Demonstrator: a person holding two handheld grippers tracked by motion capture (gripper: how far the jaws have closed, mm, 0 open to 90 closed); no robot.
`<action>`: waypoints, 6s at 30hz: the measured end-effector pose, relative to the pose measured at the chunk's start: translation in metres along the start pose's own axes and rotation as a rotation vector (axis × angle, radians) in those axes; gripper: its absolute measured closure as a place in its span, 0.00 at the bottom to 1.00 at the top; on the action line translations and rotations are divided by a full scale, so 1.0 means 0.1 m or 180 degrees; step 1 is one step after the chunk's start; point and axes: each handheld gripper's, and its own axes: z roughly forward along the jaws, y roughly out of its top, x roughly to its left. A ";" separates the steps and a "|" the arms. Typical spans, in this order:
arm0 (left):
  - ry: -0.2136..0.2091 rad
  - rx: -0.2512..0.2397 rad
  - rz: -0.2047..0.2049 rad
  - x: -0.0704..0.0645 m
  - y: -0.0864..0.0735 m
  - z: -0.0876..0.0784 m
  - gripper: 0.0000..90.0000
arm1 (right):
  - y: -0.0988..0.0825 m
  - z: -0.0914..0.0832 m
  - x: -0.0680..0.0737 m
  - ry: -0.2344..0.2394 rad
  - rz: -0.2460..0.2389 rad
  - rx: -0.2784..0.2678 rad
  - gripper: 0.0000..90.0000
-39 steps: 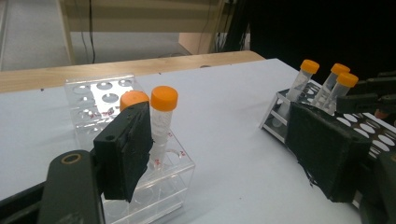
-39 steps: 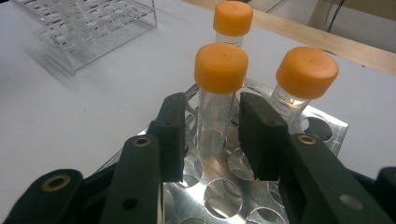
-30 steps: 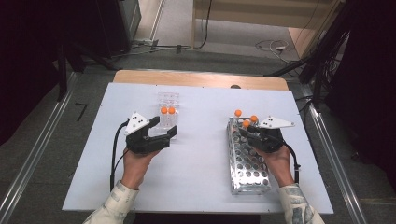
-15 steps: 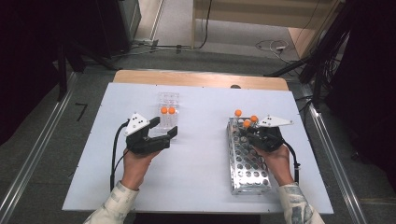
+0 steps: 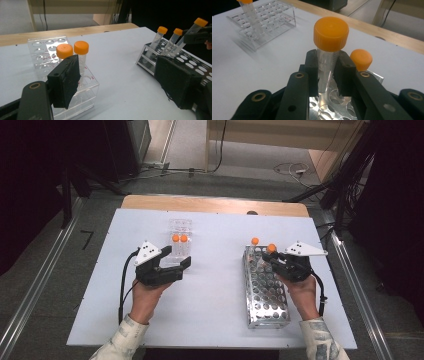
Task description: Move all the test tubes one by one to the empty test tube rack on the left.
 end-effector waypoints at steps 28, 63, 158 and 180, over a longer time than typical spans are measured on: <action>-0.0127 -0.0028 0.0108 -0.24 0.01 -0.04 0.23 | 0.24 -0.28 0.62 0.0453 -0.0245 -0.0241 0.80; -0.0473 -0.0018 0.0246 -0.47 -0.04 -0.14 0.26 | 0.20 0.22 1.20 0.0807 -0.0530 0.0254 0.80; 0.0176 -0.0279 0.0161 0.07 0.52 0.10 0.78 | 0.16 -0.30 0.78 0.0717 -0.0218 0.0073 0.36; 0.0349 -0.0223 0.0299 0.14 0.42 0.33 0.78 | 0.15 -0.30 0.76 0.0769 -0.0180 0.0065 0.37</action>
